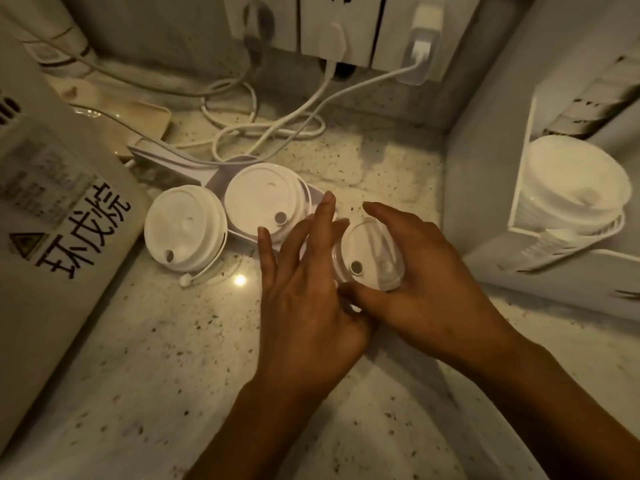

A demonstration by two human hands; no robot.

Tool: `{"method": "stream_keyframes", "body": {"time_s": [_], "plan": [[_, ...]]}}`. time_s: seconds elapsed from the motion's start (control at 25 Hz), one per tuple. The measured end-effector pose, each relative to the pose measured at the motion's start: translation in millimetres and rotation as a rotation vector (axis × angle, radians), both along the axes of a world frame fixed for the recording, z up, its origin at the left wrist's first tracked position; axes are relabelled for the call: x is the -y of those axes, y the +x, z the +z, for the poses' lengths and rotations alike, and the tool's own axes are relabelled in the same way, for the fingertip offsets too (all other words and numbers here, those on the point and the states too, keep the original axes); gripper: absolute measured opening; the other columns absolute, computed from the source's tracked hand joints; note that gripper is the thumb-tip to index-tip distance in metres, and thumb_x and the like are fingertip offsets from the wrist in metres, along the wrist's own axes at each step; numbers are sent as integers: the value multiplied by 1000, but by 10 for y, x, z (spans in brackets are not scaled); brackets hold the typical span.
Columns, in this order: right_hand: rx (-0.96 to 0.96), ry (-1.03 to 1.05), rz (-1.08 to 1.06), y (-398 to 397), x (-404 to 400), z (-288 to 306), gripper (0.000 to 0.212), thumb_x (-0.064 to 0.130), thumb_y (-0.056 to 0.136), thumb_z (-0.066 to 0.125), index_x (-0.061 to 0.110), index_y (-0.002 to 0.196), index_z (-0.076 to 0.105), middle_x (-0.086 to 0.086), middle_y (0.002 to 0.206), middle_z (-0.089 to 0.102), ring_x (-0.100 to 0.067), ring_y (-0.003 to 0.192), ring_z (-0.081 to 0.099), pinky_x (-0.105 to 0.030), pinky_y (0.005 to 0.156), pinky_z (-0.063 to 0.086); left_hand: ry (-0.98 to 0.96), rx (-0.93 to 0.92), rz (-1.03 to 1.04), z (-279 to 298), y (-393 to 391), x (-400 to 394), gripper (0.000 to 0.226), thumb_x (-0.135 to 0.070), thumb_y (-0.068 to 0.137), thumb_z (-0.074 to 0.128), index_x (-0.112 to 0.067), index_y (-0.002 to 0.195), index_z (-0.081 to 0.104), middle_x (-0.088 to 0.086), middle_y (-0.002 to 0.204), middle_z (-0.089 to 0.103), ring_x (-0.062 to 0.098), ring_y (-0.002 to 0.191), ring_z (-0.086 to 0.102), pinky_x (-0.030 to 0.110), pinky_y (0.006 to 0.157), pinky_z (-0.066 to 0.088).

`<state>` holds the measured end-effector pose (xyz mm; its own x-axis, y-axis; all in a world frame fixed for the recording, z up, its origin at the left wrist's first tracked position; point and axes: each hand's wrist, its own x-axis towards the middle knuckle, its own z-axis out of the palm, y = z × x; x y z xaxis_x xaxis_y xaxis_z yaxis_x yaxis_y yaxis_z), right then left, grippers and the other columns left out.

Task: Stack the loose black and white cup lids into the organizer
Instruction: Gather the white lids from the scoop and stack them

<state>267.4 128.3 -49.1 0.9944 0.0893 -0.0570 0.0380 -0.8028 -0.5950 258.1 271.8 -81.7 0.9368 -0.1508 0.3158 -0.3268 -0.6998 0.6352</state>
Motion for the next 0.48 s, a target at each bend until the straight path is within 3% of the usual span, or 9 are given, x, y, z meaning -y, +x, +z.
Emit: {"method": "stream_keyframes", "body": {"time_s": [0.08,0.16,0.24,0.32,0.48], "plan": [[30,-25,17,-41,6,56,91,48,72,79,35,149,32,13,148,41,-7,133,34,-3,90,19,-131,-19,-43,18,-43,-14,96,-31,71,74,-15,154,27,-46,149,6,-1,148,19,29,125,7],[72,-6,-12,-81,-3,120,86,52,72,78,35,146,37,11,144,44,-10,130,38,-13,93,26,-333,-126,-61,80,-90,-26,101,-39,72,76,-36,153,16,-29,155,27,2,145,30,25,118,31],[105,17,-76,-100,-14,168,84,57,70,78,37,143,39,11,141,45,-10,127,40,-22,94,30,-447,-176,-19,126,-128,-47,106,-38,68,83,-46,149,15,-16,148,43,3,136,44,20,106,44],[127,41,-127,-118,-37,193,85,63,68,77,39,140,39,12,137,45,-9,122,41,-16,88,31,-485,-173,25,136,-166,-67,106,-29,69,88,-43,148,19,-12,136,54,4,123,56,14,94,49],[92,215,-183,-221,-108,280,77,72,62,72,55,129,37,22,124,43,2,109,45,-5,74,31,-816,-324,-31,217,-230,-33,97,2,77,78,-35,150,26,-2,119,72,16,108,70,29,84,58]]}}
